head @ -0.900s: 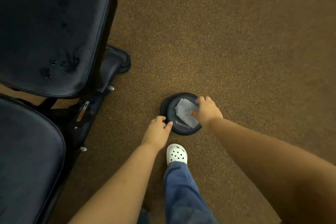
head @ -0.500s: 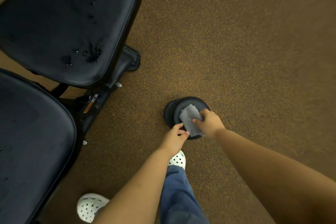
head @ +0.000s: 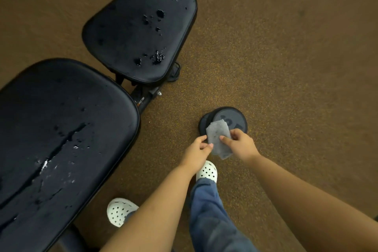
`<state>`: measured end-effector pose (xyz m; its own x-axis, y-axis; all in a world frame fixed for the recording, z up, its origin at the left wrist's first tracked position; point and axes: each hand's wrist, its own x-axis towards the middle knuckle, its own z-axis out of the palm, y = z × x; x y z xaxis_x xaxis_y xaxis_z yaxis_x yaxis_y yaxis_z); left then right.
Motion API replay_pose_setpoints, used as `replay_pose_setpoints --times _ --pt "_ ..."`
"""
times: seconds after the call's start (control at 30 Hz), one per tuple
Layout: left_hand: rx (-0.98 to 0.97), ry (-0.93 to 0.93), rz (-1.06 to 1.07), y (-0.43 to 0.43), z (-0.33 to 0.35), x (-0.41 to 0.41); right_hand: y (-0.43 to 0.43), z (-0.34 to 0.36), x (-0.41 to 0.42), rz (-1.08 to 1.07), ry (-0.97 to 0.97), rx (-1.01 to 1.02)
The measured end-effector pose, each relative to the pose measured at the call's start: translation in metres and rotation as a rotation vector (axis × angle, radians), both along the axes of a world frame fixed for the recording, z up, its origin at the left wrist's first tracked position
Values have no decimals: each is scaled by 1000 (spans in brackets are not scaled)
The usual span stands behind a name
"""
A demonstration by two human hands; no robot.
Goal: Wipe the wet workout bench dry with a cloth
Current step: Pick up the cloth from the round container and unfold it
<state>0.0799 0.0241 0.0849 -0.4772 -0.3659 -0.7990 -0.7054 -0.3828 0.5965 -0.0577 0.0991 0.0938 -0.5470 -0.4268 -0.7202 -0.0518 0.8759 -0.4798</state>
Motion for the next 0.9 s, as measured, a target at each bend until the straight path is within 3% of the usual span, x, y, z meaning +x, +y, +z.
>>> replay_pose_setpoints --times 0.23,0.57,0.73,0.9 --pt "-93 61 117 -17 67 49 -17 68 49 -21 -78 -164" --pt "-353 88 282 -85 200 151 -102 201 145 -33 -357 -378" --pt "-372 143 443 -110 247 208 -142 253 198 40 -503 -430" --pt "-563 146 468 -128 284 261 -165 287 256 -26 -554 -460"
